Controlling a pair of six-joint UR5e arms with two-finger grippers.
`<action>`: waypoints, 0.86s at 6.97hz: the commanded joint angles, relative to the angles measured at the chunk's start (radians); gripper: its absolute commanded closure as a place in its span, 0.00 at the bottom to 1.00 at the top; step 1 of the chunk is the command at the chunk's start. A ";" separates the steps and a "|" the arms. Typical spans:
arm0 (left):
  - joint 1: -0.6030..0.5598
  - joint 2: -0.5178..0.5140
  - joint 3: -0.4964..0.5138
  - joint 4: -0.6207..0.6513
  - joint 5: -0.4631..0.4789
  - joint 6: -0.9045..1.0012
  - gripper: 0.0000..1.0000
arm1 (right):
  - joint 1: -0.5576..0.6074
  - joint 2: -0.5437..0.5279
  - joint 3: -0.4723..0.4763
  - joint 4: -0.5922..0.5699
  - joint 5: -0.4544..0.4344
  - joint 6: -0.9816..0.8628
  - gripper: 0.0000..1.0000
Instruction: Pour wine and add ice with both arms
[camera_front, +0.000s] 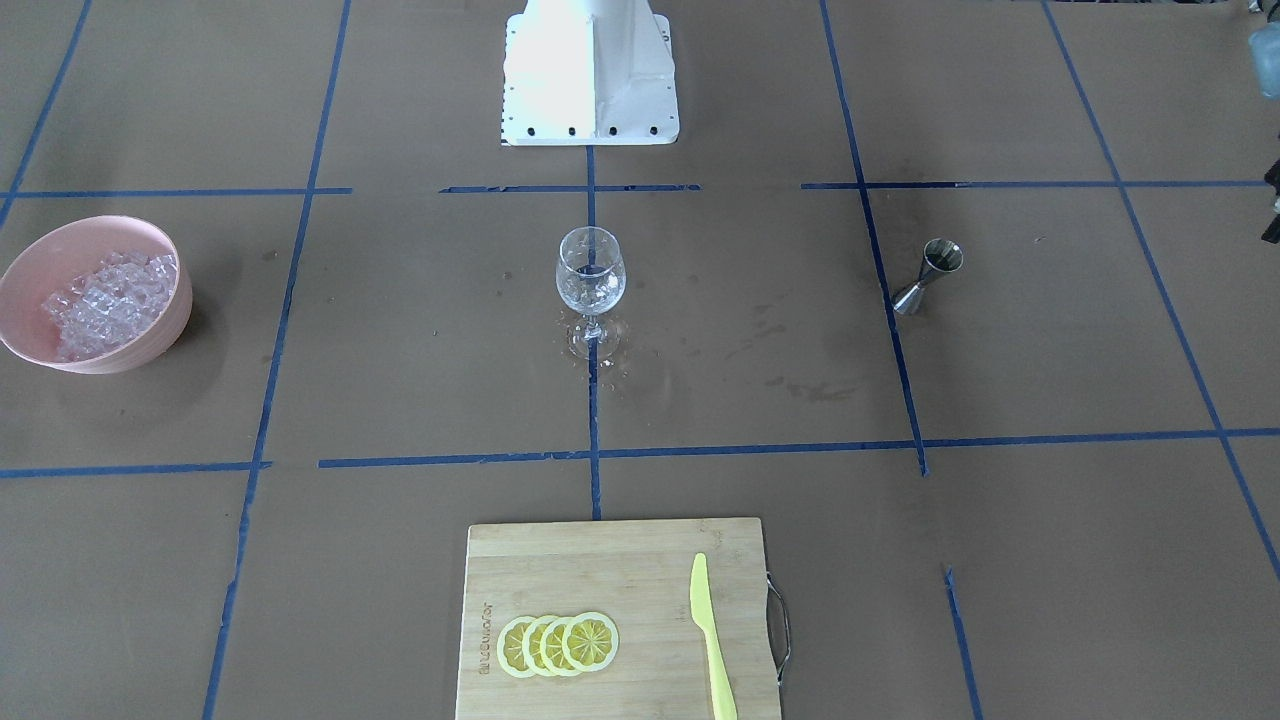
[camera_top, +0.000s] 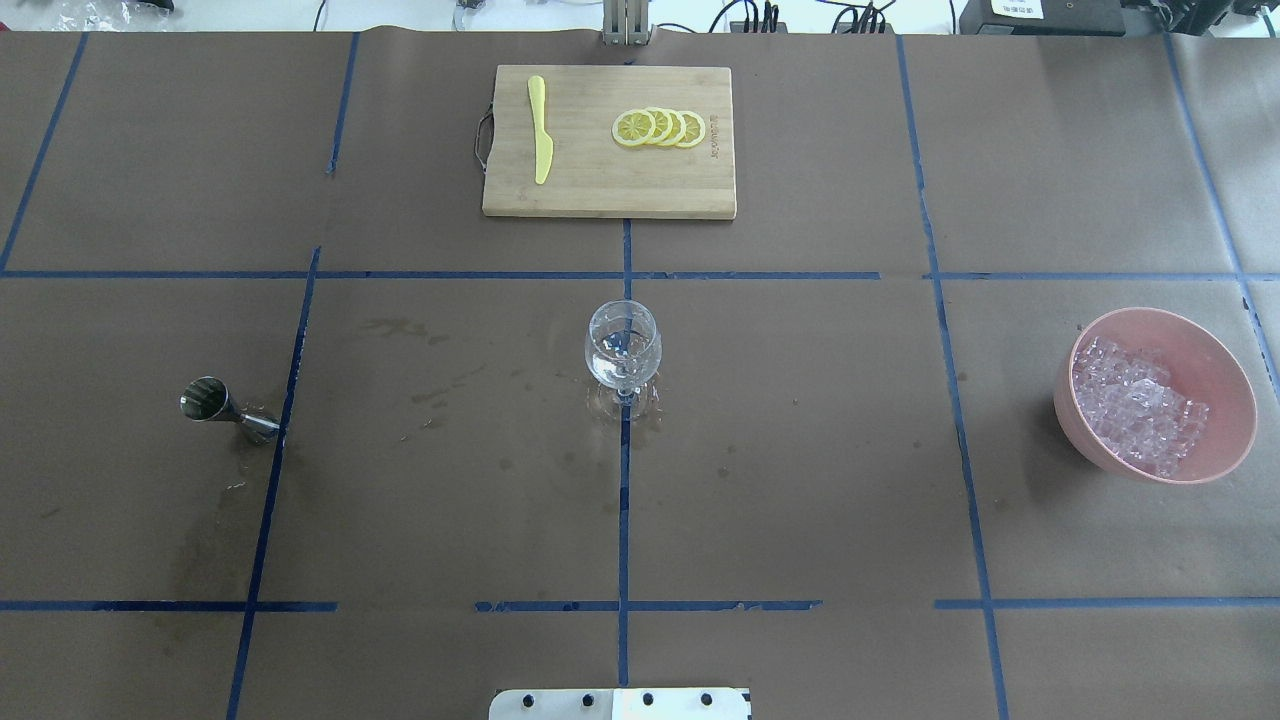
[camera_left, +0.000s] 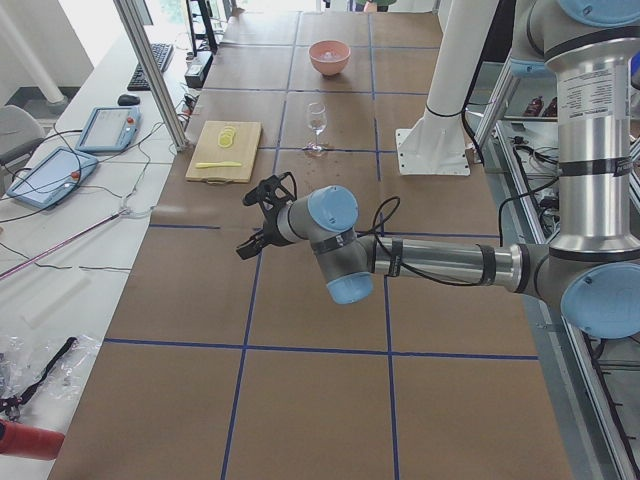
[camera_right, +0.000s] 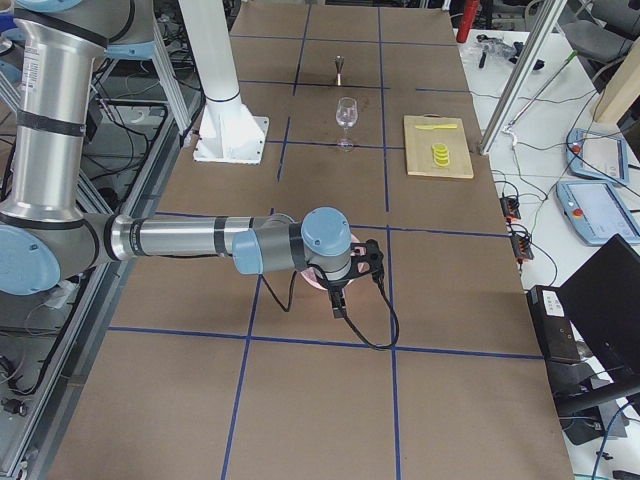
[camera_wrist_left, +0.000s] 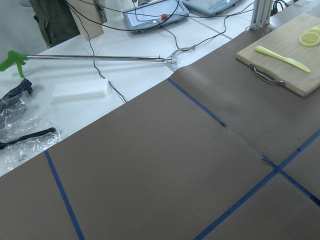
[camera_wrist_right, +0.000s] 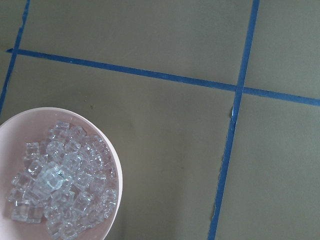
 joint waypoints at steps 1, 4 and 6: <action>0.251 0.053 -0.131 -0.017 0.279 -0.251 0.00 | 0.000 0.001 0.006 0.002 -0.002 -0.003 0.00; 0.667 0.154 -0.156 -0.141 0.831 -0.448 0.00 | 0.000 0.001 0.009 0.003 -0.005 -0.006 0.00; 0.969 0.158 -0.156 -0.134 1.201 -0.563 0.00 | 0.000 0.000 0.007 0.003 -0.005 -0.003 0.00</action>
